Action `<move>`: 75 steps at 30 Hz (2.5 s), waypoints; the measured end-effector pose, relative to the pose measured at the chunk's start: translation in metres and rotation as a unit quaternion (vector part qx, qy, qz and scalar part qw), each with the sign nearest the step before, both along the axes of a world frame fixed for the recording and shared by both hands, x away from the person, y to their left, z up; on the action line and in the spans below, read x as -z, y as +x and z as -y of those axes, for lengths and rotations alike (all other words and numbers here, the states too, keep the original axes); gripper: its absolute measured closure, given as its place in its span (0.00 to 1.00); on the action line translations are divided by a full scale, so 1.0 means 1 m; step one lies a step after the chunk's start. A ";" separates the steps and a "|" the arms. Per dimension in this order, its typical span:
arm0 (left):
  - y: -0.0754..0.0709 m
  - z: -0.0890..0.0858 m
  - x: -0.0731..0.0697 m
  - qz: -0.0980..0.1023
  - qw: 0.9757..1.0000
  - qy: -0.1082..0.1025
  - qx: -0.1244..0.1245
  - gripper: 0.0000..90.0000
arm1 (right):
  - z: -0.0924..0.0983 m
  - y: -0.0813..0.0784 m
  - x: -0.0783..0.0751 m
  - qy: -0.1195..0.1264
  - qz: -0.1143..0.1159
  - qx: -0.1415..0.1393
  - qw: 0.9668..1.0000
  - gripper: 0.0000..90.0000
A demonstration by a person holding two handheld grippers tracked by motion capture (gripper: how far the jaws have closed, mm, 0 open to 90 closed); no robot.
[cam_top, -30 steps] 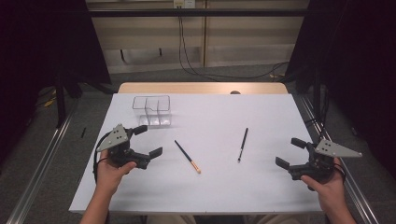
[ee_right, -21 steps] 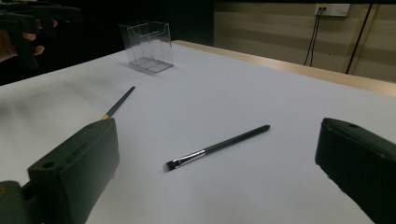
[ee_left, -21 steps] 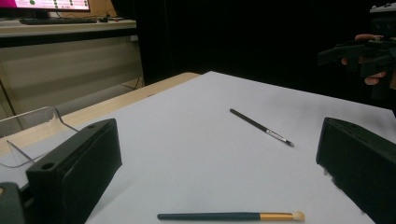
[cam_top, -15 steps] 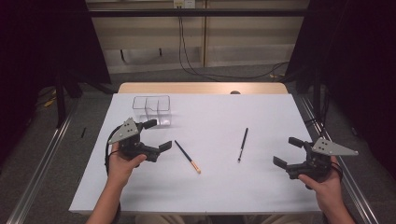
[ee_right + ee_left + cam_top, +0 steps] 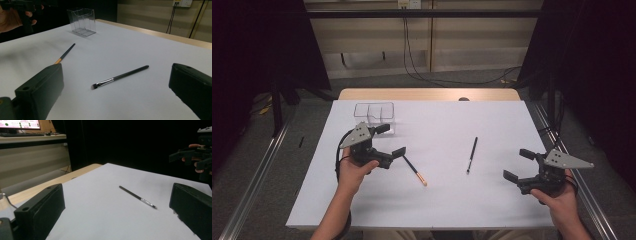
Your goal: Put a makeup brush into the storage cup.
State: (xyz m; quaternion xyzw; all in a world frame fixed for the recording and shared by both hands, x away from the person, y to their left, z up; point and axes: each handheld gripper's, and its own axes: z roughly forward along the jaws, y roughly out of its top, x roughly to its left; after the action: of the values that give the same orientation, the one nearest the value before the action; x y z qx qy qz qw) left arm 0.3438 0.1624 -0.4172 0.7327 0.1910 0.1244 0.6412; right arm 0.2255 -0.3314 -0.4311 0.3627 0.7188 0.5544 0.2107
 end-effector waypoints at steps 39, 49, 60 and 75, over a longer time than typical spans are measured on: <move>0.019 0.033 0.012 -0.020 0.998 0.045 0.029 0.00 | -0.001 0.000 0.002 -0.003 -0.003 -0.008 1.000 0.00; 0.023 0.033 0.012 -0.029 0.996 0.075 0.033 0.00 | 0.000 -0.001 0.003 -0.002 -0.005 -0.007 1.000 0.00; 0.028 0.036 0.012 -0.043 0.990 0.123 0.048 0.00 | 0.000 -0.002 0.002 -0.003 -0.005 -0.007 1.000 0.00; 0.033 0.042 0.014 -0.078 0.971 0.216 0.065 0.00 | 0.000 -0.002 0.002 -0.003 -0.004 -0.007 1.000 0.00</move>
State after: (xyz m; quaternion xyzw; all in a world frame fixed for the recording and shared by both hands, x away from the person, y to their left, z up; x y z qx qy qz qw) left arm 0.3772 0.1200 -0.4316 0.8723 0.1610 0.0626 0.4575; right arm 0.2233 -0.3319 -0.4335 0.3592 0.7240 0.5522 0.2046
